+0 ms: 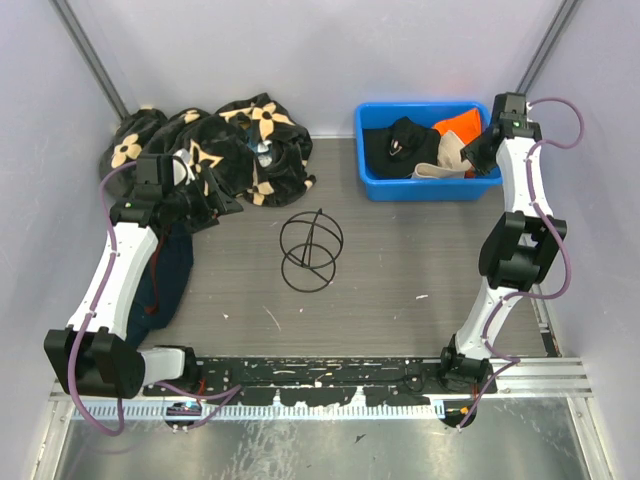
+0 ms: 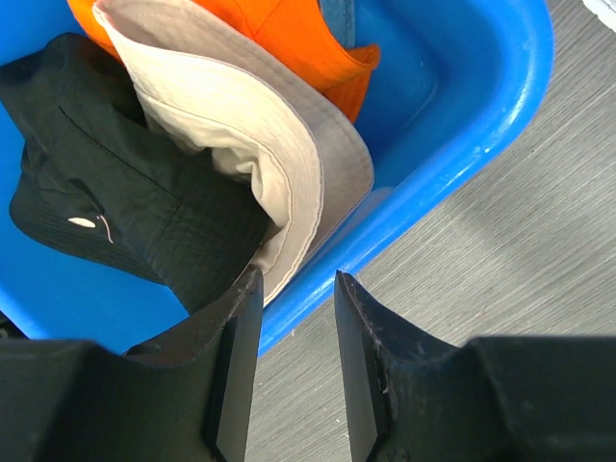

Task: Stack the hats

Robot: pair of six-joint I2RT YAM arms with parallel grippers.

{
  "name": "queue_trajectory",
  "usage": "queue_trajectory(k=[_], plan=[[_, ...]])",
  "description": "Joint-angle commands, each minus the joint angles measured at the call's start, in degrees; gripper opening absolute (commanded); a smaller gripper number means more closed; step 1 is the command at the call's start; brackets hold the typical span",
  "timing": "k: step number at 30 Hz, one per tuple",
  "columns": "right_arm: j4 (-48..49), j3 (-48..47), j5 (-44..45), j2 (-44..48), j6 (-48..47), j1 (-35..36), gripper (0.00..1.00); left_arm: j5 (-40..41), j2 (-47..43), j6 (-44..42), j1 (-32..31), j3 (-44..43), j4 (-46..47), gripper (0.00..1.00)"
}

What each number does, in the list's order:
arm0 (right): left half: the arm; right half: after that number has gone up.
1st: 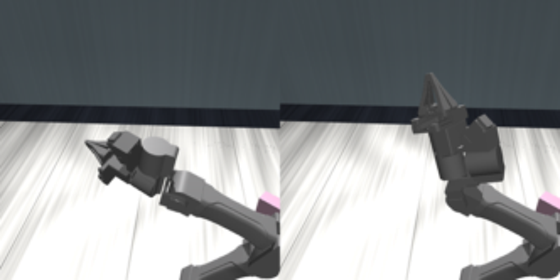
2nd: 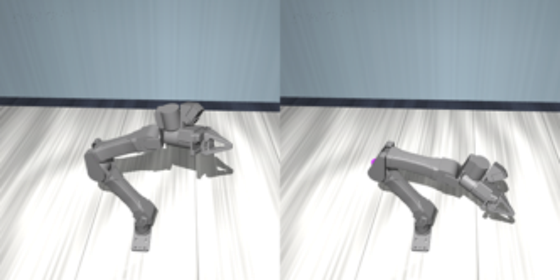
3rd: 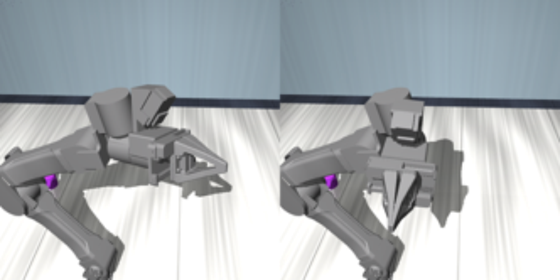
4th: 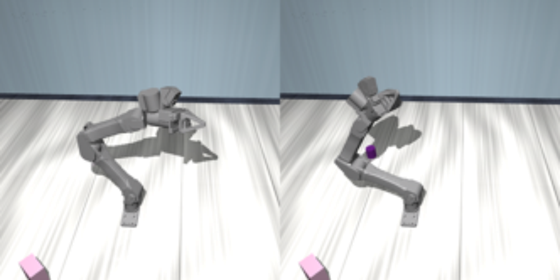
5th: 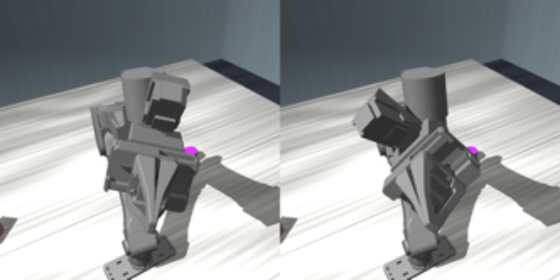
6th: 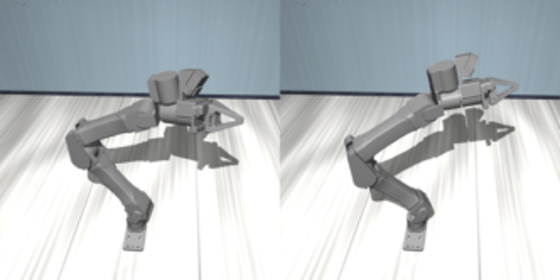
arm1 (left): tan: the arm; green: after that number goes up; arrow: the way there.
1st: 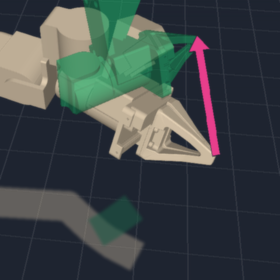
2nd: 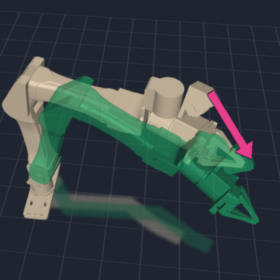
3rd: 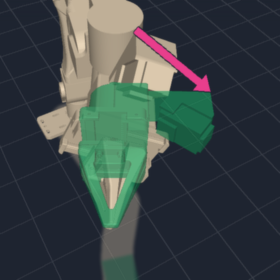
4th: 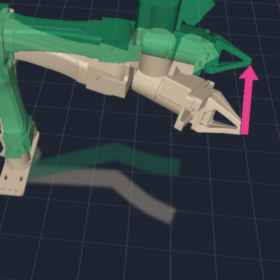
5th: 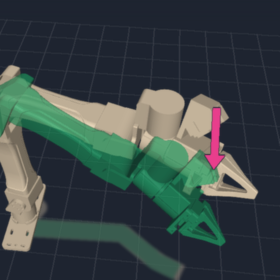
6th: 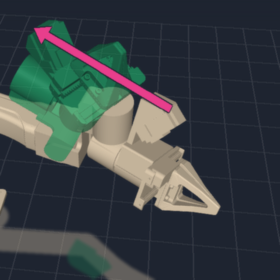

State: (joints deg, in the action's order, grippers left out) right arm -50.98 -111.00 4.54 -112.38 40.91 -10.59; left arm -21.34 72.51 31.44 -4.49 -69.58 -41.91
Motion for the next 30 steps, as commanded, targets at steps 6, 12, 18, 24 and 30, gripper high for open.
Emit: queue_trajectory(k=[6, 12, 18, 24, 30], plan=[[2.23, 0.44, -2.62, -0.45, -0.94, -0.78, 0.42, 0.07, -0.29, -1.36, 0.21, 0.57, -1.02, 0.83], [4.42, 2.97, -5.14, -1.32, 0.97, -0.75, 0.42, 0.39, -0.18, -1.46, 0.20, 0.06, -1.46, 0.83], [6.68, 4.90, -5.67, -2.14, 2.58, -0.79, 0.42, 0.85, -0.18, -1.80, 0.19, -0.94, -2.30, 0.83], [11.30, 7.91, -6.11, -2.12, 5.40, -0.79, 0.36, 0.97, -0.18, -1.92, 0.18, -1.58, -2.84, 0.83], [14.11, 6.49, -9.90, -3.35, 5.85, -0.75, 0.01, 1.34, 1.75, -2.11, 0.19, -1.72, -3.27, 0.83]])
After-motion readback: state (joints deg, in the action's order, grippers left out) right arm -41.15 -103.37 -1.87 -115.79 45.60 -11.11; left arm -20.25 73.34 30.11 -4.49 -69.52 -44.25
